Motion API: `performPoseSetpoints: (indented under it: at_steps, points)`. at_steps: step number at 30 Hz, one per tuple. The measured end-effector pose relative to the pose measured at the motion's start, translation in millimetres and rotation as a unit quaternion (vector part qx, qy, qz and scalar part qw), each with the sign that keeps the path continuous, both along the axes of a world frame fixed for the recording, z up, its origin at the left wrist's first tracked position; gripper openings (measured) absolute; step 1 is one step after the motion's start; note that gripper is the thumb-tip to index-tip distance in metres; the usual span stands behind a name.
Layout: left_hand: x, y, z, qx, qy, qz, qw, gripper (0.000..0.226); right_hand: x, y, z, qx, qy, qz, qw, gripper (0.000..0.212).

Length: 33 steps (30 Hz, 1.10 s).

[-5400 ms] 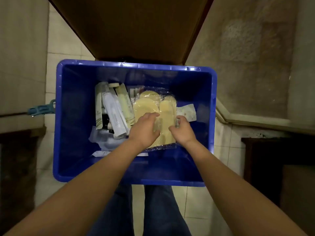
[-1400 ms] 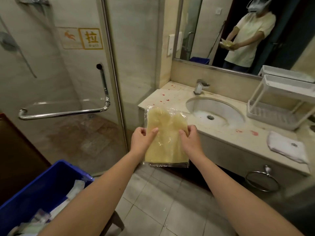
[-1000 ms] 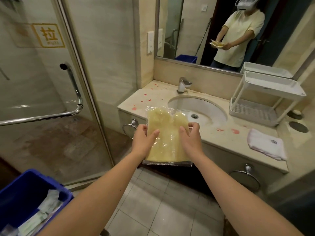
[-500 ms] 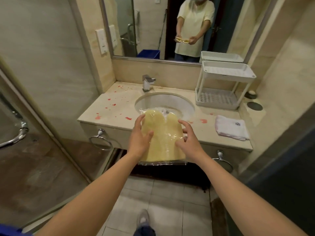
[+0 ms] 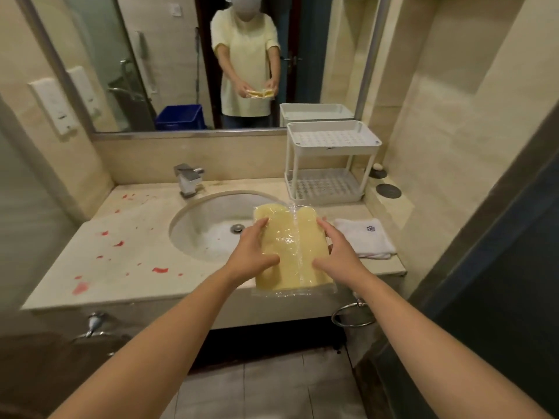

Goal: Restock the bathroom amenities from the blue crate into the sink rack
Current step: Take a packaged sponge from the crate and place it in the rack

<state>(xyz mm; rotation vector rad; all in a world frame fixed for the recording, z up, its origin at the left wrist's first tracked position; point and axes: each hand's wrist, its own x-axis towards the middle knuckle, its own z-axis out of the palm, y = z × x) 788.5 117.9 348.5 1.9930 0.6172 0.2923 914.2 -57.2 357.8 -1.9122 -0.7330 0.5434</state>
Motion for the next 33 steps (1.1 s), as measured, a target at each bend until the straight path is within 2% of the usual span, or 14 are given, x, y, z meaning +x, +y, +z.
performPoseSetpoints:
  at_steps: [4, 12, 19, 33]
  points:
    - [36, 23, 1, 0.025, 0.031, -0.062, 0.997, 0.094, 28, 13, 0, -0.018, -0.016, -0.028, 0.999, 0.095]
    - [87, 49, -5, 0.044, 0.024, -0.108, 0.993, 0.087, 70, 27, -11, -0.014, -0.025, -0.085, 0.996, 0.096]
    - [134, 57, -14, 0.048, 0.024, -0.116, 0.992, 0.089, 108, 30, -23, -0.026, -0.015, -0.104, 0.994, 0.095]
    - [260, 69, -33, 0.022, 0.120, -0.102, 0.987, 0.093, 252, 66, -41, -0.078, 0.018, -0.063, 0.995, 0.095]
